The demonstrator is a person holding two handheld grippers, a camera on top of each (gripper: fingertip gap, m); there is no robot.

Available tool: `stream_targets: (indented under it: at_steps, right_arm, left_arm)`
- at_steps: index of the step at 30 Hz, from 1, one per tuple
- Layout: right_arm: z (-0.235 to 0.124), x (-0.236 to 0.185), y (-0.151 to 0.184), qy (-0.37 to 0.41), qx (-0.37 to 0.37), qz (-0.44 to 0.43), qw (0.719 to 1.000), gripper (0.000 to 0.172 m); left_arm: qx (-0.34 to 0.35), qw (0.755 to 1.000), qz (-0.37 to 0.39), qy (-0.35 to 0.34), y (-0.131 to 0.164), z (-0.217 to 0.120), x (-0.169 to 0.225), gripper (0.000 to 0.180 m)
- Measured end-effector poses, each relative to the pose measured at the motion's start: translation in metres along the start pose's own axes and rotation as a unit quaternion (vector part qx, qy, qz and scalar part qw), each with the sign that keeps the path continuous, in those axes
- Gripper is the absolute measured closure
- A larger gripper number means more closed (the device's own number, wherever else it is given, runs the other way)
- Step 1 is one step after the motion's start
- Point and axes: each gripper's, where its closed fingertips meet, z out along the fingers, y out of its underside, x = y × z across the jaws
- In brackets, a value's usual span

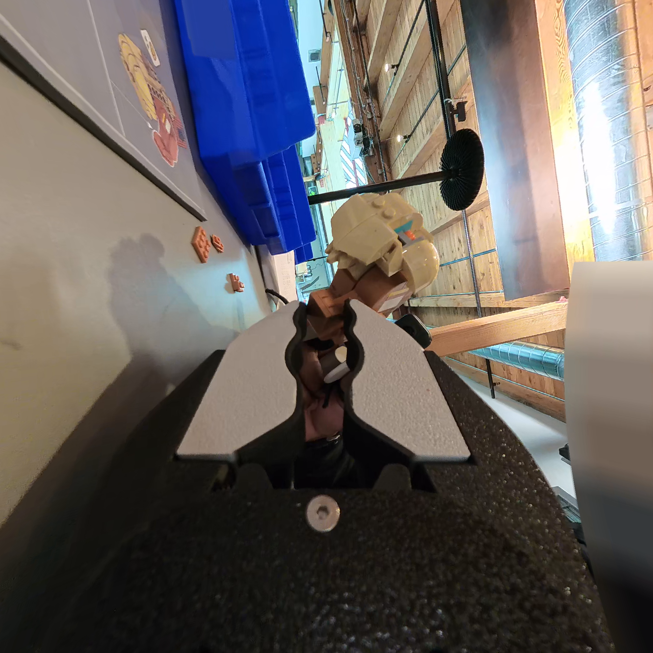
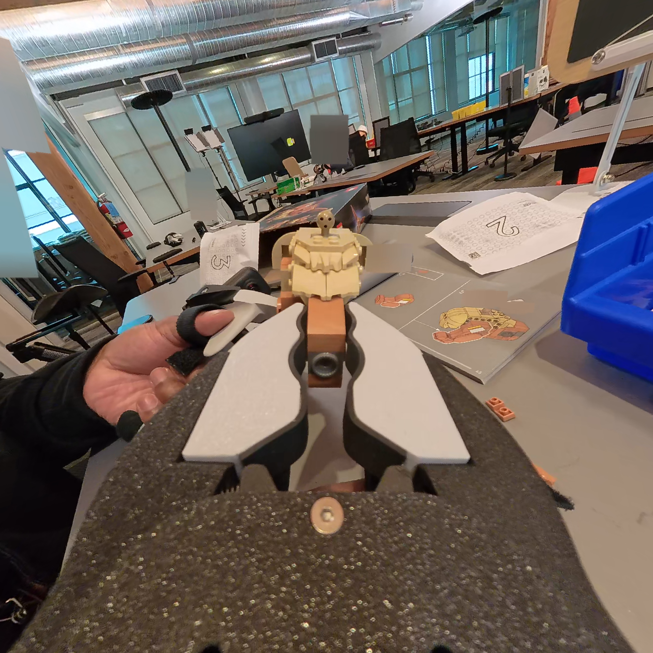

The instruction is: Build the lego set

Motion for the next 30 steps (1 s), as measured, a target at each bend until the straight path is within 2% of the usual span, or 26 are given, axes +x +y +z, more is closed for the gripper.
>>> stream_targets:
  at_steps: [18, 30]
  right_arm:
    - [0.000, 0.002, 0.000, 0.001, 0.002, 0.011, 1.000, 0.154]
    - [0.000, 0.012, -0.008, -0.075, 0.014, 0.182, 0.980, 0.154]
  left_arm:
    - [0.004, 1.000, -0.004, 0.001, -0.001, 0.003, -0.002, 0.162]
    - [-0.033, 0.996, 0.084, 0.006, -0.001, 0.003, 0.011, 0.159]
